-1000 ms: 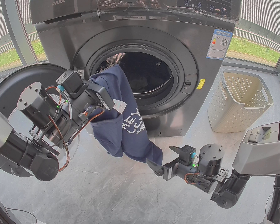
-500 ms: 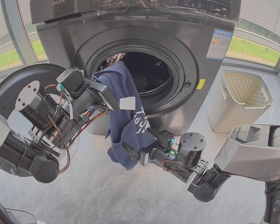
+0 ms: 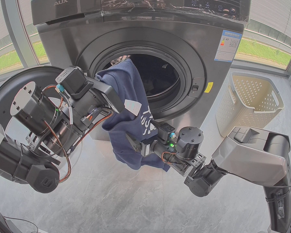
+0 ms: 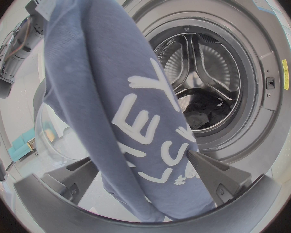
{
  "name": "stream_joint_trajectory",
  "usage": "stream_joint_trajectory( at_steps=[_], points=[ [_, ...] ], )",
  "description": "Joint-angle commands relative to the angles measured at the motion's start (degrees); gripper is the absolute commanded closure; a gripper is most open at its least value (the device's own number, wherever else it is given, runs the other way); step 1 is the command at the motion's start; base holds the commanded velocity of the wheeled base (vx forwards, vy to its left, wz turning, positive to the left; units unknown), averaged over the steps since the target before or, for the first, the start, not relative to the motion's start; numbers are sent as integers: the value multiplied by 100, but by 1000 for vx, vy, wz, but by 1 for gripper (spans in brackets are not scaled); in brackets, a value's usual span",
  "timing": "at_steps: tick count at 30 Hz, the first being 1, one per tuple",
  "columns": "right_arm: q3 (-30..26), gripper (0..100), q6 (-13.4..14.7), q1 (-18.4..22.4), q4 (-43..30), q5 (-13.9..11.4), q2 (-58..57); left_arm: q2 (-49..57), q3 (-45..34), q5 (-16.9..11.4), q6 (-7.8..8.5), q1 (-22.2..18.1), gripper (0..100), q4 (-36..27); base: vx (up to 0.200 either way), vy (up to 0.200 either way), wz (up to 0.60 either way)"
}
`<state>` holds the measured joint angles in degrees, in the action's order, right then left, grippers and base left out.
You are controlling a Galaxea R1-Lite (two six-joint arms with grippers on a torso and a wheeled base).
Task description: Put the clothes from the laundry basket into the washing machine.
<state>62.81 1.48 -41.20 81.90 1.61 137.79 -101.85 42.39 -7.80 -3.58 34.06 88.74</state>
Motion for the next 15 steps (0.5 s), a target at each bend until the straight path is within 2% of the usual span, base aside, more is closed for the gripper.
stream_joint_trajectory(
  at_steps=[1, 11, 15],
  points=[
    [346, 0, -24, 192, -104, -3, 301, 131, -2, -11, -2, 30, 100, 3, 0, 0, 0],
    [970, 0, -42, 227, -279, -12, 679, 174, -2, -20, -11, 39, 100, 12, 0, 0, 0],
    [1058, 0, -33, 253, -253, -3, 758, 201, 24, -20, -55, 30, 100, 3, 0, 0, 0]
  ],
)
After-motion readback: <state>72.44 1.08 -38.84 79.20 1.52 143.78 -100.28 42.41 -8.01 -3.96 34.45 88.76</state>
